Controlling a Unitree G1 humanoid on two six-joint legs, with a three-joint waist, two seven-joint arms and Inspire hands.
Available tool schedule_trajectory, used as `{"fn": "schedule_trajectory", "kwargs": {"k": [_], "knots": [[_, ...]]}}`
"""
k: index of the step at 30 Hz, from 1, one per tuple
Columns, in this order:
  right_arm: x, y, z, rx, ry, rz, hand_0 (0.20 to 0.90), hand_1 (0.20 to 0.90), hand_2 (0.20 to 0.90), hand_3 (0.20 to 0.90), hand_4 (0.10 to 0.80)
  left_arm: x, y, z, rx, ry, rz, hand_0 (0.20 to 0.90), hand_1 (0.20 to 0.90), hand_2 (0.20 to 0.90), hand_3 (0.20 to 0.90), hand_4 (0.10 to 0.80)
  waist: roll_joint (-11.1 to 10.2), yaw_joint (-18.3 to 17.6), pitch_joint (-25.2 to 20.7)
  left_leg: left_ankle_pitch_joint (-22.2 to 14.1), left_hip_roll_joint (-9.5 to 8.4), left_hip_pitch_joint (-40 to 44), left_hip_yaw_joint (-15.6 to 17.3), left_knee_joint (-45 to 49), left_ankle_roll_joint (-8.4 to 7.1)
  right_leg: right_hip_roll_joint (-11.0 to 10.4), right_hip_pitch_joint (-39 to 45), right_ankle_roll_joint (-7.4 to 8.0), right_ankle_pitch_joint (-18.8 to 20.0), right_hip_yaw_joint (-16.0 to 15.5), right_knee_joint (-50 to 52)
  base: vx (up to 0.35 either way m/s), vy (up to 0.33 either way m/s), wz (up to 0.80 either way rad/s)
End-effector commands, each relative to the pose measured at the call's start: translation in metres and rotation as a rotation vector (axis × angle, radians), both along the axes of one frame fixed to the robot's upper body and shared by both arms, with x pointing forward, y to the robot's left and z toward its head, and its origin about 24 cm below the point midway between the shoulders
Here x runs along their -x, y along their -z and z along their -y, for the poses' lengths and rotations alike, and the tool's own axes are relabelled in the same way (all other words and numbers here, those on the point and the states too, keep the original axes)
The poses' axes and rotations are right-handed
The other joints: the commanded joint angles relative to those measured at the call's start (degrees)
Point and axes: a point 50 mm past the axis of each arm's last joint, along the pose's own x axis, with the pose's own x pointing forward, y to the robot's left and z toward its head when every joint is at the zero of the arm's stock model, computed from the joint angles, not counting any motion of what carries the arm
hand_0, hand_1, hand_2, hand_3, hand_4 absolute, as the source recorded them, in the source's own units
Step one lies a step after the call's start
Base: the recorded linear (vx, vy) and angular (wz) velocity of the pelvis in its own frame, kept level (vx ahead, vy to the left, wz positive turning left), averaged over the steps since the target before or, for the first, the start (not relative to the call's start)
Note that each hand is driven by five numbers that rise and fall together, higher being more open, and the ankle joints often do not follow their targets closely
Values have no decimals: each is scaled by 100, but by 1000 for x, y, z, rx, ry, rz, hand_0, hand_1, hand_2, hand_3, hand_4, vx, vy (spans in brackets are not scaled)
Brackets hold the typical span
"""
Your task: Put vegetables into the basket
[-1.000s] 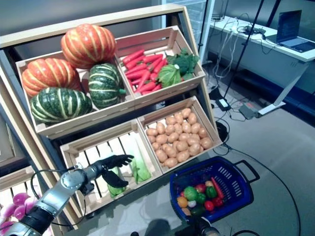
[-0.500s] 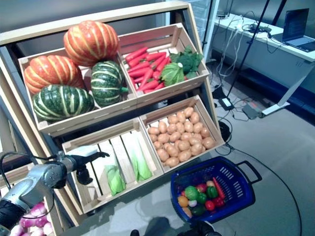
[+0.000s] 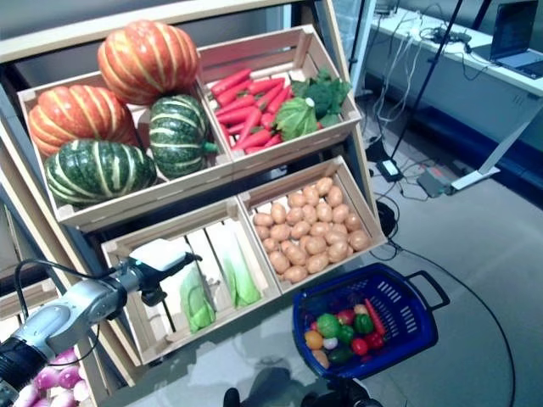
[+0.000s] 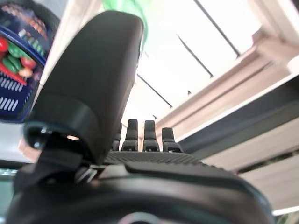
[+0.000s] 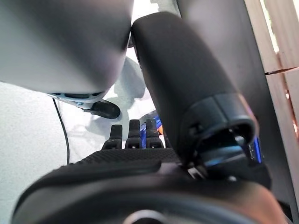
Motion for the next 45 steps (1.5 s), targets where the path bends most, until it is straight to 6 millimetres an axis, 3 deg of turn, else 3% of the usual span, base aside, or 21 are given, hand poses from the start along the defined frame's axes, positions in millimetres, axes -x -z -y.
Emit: {"fn": "schedule_trajectory", "kwargs": {"k": [1, 8, 12, 17, 23, 29, 45], "knots": [[-40, -18, 11, 2, -86, 125, 900, 900, 900, 900, 800, -40, -73, -2, -13, 113, 440, 900, 900, 900, 900, 800, -195, -162, 445, -282, 153, -83, 5, 12, -306, -219, -56, 186, 75, 187, 32, -125, 7, 1], [-86, -42, 11, -9, -102, 285, 900, 900, 900, 900, 800, -60, -75, -3, -60, 133, 545, 900, 900, 900, 900, 800, -191, -224, 1134, 15, 244, -544, -11, 59, -395, -50, -573, 15, -2, 246, 405, -152, -10, -1], [-103, -54, 16, 5, -83, 346, 900, 900, 900, 900, 800, -69, -78, -7, -89, 113, 586, 900, 900, 900, 900, 800, -211, -198, 1505, 42, 280, -1052, -31, 641, -496, -27, -944, -74, -158, 228, 900, -145, -27, -3], [-127, -75, 30, 34, -35, 453, 900, 900, 900, 900, 800, -75, -91, -11, -139, 105, 621, 900, 900, 900, 900, 800, -204, -226, 1984, 73, 319, -1918, -6, 1417, -614, -48, -1426, -178, -300, 241, 1299, -143, 13, 2], [-152, -94, 33, 58, -33, 527, 900, 900, 900, 900, 800, -87, -118, -9, -199, 94, 651, 900, 900, 900, 900, 800, -213, -243, 2264, 58, 260, -2456, -5, 1815, -575, 0, -1902, -265, -452, 260, 1681, -144, 21, -8], [-167, -108, 35, 52, -14, 583, 900, 900, 900, 900, 800, -93, -133, -10, -274, 71, 605, 900, 900, 900, 900, 800, -242, -195, 2434, -37, 211, -2793, -82, 2233, -556, -11, -2185, -303, -559, 265, 2007, -66, -16, -1], [-180, -126, 41, 74, 12, 646, 900, 900, 900, 900, 800, -89, -147, -21, -408, -6, 499, 900, 900, 900, 900, 800, -261, -93, 2434, -47, 206, -3268, -96, 2463, -576, -63, -2540, -286, -589, 264, 2146, -1, 0, 0]]}}
